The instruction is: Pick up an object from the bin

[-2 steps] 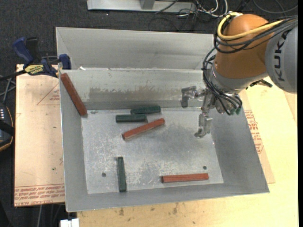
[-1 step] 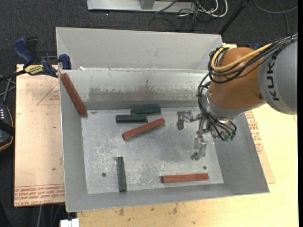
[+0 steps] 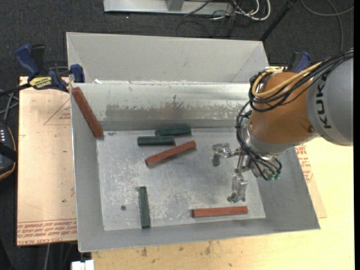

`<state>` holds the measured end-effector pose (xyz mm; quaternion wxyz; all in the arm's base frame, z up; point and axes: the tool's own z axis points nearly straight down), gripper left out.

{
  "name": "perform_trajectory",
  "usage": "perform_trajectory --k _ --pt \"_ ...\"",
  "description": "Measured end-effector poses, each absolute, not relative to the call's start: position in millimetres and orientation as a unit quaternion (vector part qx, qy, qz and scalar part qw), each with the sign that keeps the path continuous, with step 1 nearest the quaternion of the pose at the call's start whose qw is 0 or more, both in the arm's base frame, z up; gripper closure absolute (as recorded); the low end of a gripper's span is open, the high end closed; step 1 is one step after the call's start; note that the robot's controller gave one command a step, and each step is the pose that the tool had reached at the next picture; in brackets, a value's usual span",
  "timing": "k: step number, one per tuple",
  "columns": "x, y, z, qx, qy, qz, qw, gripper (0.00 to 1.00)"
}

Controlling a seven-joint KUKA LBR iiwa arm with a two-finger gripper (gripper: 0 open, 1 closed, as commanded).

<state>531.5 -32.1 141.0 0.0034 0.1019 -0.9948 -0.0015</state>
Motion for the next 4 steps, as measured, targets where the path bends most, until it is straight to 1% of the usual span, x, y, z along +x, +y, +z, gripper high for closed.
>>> perform_trajectory --k 1,2,3,4 --pt "510.2 -38 131 0.098 -0.995 0.000 -0.002 0.00" --pt "493.3 -66 70 0.117 -0.993 0.000 0.000 1.00" --pt "493.3 -66 70 0.117 -0.993 0.000 0.000 1.00" --pt "512.3 -41 206 0.135 -0.991 0.000 -0.002 1.00"
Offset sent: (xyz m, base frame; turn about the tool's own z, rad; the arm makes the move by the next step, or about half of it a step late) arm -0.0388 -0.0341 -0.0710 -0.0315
